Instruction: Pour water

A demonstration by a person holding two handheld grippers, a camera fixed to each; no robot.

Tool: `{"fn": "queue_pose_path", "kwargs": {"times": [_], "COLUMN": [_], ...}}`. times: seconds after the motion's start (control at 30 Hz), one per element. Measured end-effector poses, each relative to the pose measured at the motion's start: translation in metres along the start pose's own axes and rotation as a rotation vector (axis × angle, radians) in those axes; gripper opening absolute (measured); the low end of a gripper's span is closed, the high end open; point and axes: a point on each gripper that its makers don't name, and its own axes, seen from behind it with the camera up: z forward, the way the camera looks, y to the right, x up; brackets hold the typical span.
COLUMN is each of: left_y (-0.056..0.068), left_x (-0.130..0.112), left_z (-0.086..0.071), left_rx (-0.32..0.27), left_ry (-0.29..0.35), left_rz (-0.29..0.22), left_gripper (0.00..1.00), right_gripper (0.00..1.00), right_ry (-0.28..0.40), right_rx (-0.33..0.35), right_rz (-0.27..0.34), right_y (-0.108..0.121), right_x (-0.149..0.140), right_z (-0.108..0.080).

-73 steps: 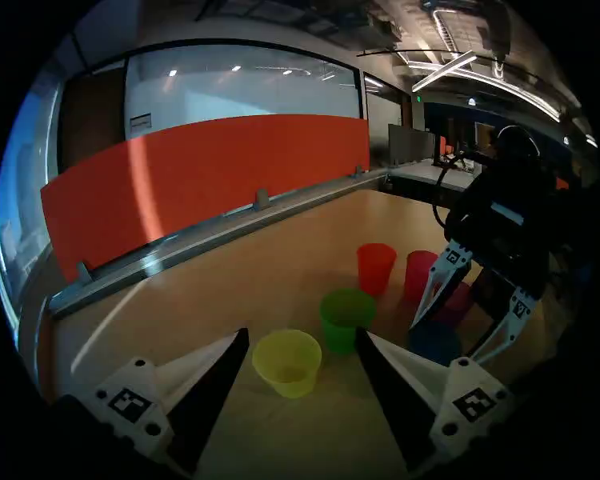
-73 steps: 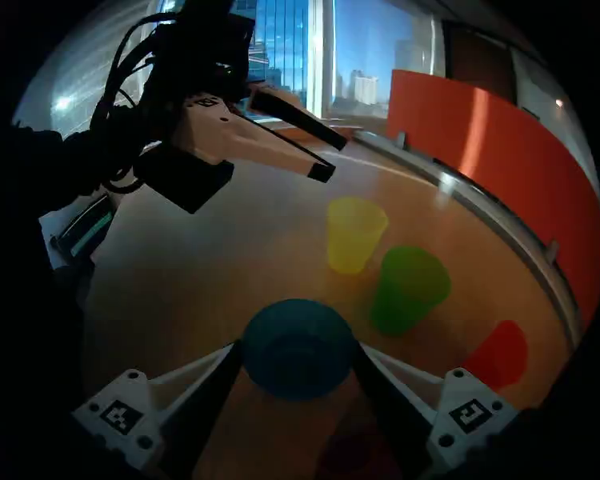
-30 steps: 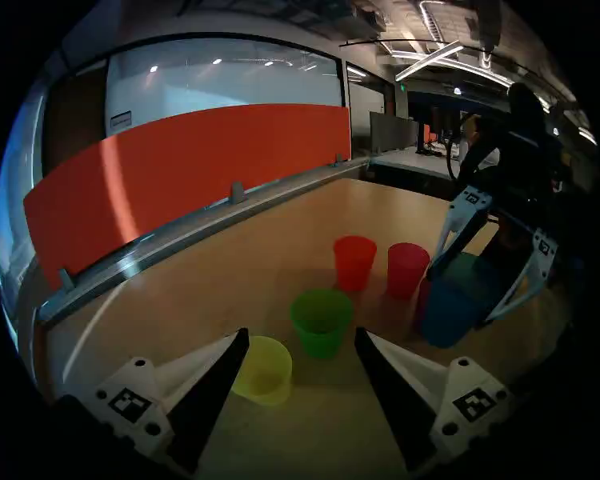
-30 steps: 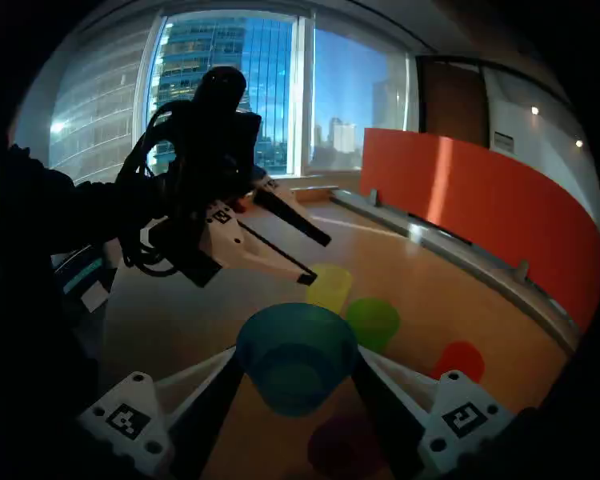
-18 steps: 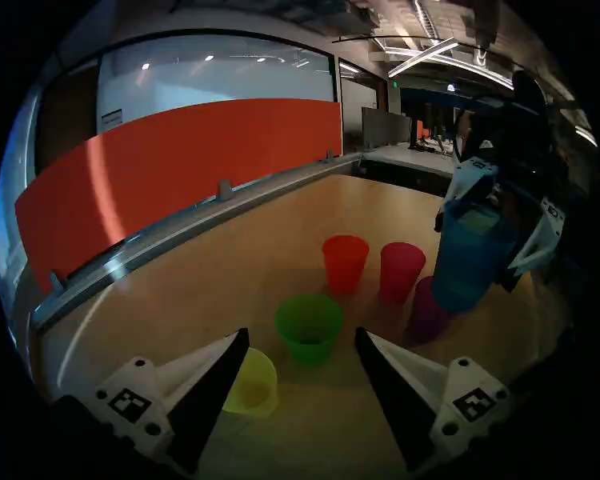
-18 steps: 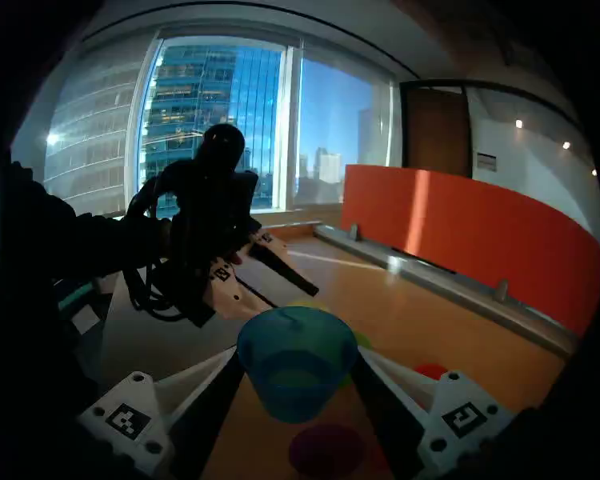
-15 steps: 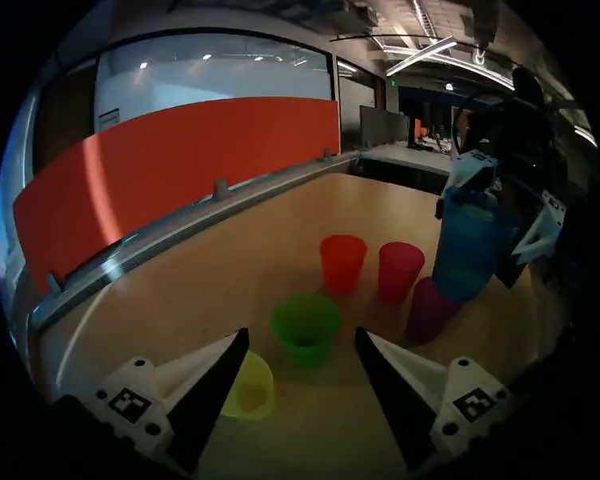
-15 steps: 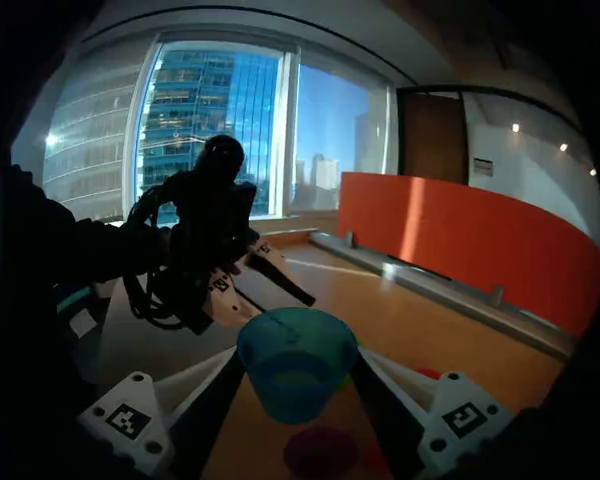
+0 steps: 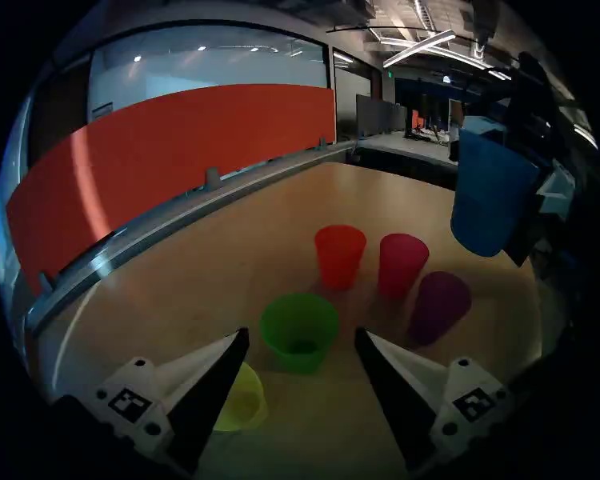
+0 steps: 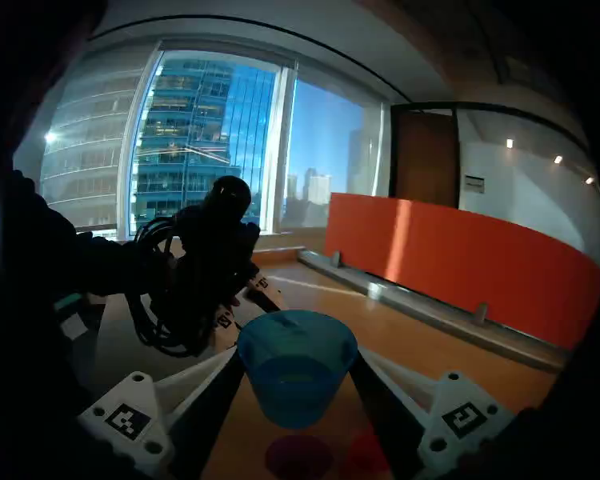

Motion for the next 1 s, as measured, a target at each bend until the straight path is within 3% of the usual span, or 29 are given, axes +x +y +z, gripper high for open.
{"fn": "queue_pose_path", "kwargs": {"times": [1.0], "left_y": [-0.009], "left_x": [-0.019], "left_z": [0.053], "left_rx": [0.011], "left_ry": [-0.1], "left_rz": [0.01], "left_gripper": [0.98], "right_gripper": [0.91], "right_ry": [0.004], "right_rx": [-0.043], "right_rz": [0.001], "right_y": [0.017], "right_x": [0.001], "right_z": [-0.02]}}
